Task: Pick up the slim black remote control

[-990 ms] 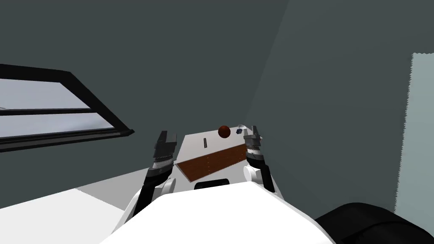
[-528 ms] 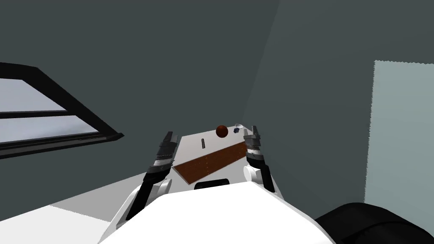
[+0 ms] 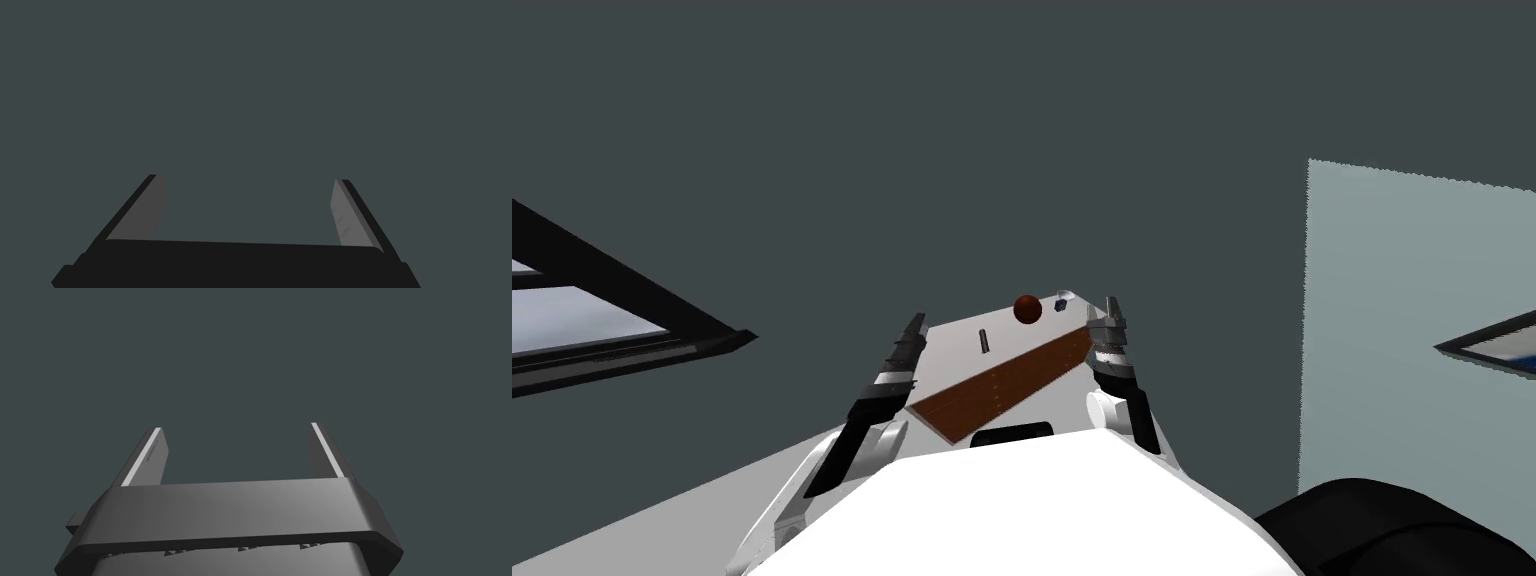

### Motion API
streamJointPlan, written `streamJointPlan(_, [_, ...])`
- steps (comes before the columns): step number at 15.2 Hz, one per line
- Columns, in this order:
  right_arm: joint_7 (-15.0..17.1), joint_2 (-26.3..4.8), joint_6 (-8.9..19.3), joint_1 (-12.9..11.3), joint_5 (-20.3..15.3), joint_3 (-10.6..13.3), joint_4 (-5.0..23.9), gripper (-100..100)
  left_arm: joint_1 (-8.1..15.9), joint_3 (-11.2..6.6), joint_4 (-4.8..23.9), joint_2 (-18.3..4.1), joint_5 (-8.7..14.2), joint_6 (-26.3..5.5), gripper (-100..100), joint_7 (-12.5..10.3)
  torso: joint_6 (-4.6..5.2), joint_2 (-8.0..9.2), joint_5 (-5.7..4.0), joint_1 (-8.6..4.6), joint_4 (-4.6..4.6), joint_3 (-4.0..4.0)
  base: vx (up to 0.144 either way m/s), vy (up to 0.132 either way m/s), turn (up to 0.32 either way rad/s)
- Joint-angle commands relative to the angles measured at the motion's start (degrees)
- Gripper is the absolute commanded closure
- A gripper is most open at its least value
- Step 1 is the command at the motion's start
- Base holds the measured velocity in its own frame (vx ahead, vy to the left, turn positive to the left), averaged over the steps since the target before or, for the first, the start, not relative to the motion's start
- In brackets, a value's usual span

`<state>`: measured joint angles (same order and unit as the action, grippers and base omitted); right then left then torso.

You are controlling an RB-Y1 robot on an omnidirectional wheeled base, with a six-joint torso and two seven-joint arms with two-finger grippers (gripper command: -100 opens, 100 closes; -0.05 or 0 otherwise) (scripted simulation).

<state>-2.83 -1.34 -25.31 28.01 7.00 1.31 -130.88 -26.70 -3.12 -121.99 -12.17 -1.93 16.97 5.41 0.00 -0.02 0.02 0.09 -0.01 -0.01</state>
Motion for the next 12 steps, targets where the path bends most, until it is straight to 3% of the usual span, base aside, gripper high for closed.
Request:
streamJointPlan(1, [0.0,0.0,0.0,0.0,0.0,0.0,0.0,0,0.8,-0.88,1.7,-1.1,0.7,-2.9,-100,1.7,0.00,0.00,0.00,0.00,0.00,0.00,0.001,0.014,-0.166])
streamJointPlan(3, [0.0,0.0,0.0,0.0,0.0,0.0,0.0,0,0.8,-0.88,1.7,-1.1,0.7,-3.7,-100,1.7,0.03,-0.01,0.00,-0.01,0.00,-0.01,0.000,0.014,-0.126])
streamJointPlan(4, [0.0,0.0,0.0,0.0,0.0,0.0,0.0,0,1.6,-1.81,3.0,-2.2,1.4,-5.6,-100,3.1,0.00,-0.01,0.00,-0.01,0.00,0.00,0.000,0.012,-0.197])
streamJointPlan(6, [0.0,0.0,0.0,0.0,0.0,0.0,0.0,0,1.6,-1.81,3.0,-2.2,1.4,-6.8,-100,3.1,0.03,-0.01,0.00,0.00,0.00,0.00,-0.001,0.017,-0.143])
streamJointPlan(7, [0.0,0.0,0.0,0.0,0.0,0.0,0.0,0,2.5,-2.78,4.4,-3.1,2.1,-8.6,-100,4.6,0.00,-0.01,0.00,-0.01,0.00,0.00,-0.001,0.014,-0.199])
streamJointPlan(9, [0.0,0.0,0.0,0.0,0.0,0.0,0.0,0,2.5,-2.78,4.4,-3.1,2.1,-10.2,-100,4.6,0.03,-0.01,0.00,0.00,0.00,-0.01,-0.001,0.017,-0.150])
streamJointPlan(10, [0.0,0.0,0.0,0.0,0.0,0.0,0.0,0,3.3,-3.80,5.9,-4.0,2.9,-11.7,-100,6.2,0.00,-0.01,0.00,-0.01,0.00,0.00,0.000,0.013,-0.159])
streamJointPlan(12, [0.0,0.0,0.0,0.0,0.0,0.0,0.0,0,3.3,-3.80,5.9,-4.0,2.9,-13.6,-100,6.2,0.02,-0.01,-0.01,-0.01,0.00,-0.01,-0.001,0.015,-0.155])
